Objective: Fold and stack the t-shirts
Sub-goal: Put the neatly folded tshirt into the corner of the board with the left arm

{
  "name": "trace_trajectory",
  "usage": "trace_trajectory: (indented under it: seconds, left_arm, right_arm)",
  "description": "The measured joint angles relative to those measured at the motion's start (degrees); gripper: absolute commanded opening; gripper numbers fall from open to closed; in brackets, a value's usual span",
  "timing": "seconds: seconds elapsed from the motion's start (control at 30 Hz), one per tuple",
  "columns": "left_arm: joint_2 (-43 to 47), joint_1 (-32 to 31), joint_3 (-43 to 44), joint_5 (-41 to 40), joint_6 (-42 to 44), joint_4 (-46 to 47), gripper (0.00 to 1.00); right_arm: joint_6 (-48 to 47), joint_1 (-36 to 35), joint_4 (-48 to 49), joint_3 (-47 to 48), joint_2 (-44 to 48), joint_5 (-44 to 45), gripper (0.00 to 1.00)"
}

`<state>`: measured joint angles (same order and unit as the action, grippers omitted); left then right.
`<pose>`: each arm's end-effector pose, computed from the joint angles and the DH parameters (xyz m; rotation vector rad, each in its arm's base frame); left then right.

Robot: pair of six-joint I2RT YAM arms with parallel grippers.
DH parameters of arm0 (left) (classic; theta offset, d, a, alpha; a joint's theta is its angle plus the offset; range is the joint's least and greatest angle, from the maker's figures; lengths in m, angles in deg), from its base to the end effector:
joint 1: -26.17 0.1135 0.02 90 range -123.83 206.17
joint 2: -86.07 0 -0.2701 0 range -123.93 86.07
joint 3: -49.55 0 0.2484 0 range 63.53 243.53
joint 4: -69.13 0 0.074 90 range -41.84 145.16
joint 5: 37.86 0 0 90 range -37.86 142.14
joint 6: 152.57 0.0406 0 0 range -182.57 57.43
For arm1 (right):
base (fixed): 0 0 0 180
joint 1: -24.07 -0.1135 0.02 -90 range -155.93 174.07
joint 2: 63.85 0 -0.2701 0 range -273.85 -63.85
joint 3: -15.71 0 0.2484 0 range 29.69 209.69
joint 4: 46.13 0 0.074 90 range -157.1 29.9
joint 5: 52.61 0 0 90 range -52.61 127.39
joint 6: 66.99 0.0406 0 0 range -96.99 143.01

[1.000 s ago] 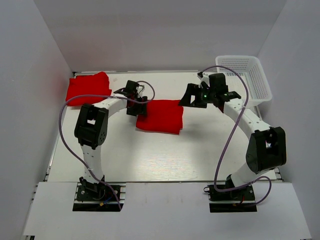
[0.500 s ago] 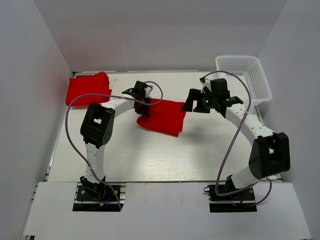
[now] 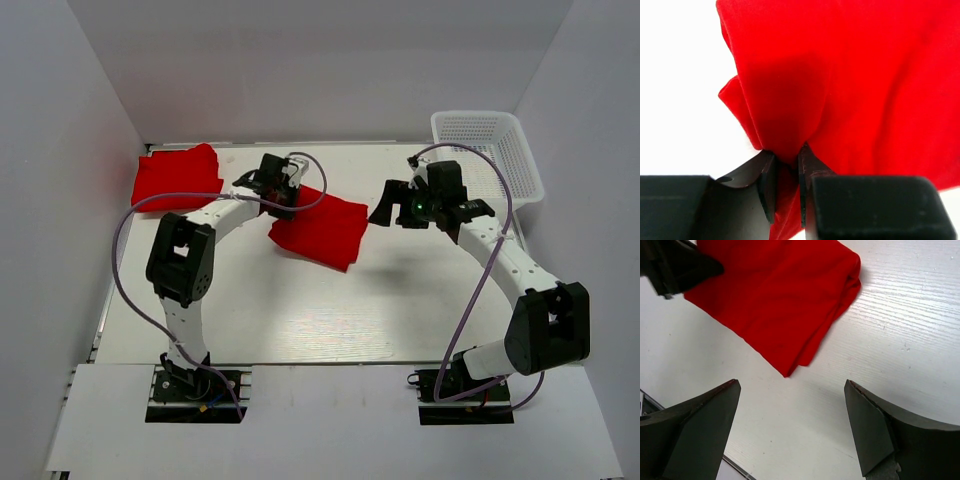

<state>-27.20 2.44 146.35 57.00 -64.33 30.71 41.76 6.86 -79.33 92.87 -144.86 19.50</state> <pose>0.3929 -0.1765 0.1976 0.5190 2.4944 -0.2833 0.2977 0.1053 0.2957 -0.1469 2.2645 0.6865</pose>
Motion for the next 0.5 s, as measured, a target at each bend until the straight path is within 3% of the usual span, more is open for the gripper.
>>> trace_trajectory:
  seconds: [0.17,0.5]
  left_arm:
    - [3.7,0.7,3.1,-0.9,7.7,-0.4,0.00]
    - [3.8,7.3,17.9,-1.8,18.4,-4.9,0.00]
  right_arm:
    - [-0.7,0.0,-0.4,-0.1,0.1,0.7,0.90]
    - [-1.3,0.2,-0.9,0.1,0.1,3.3,0.90]
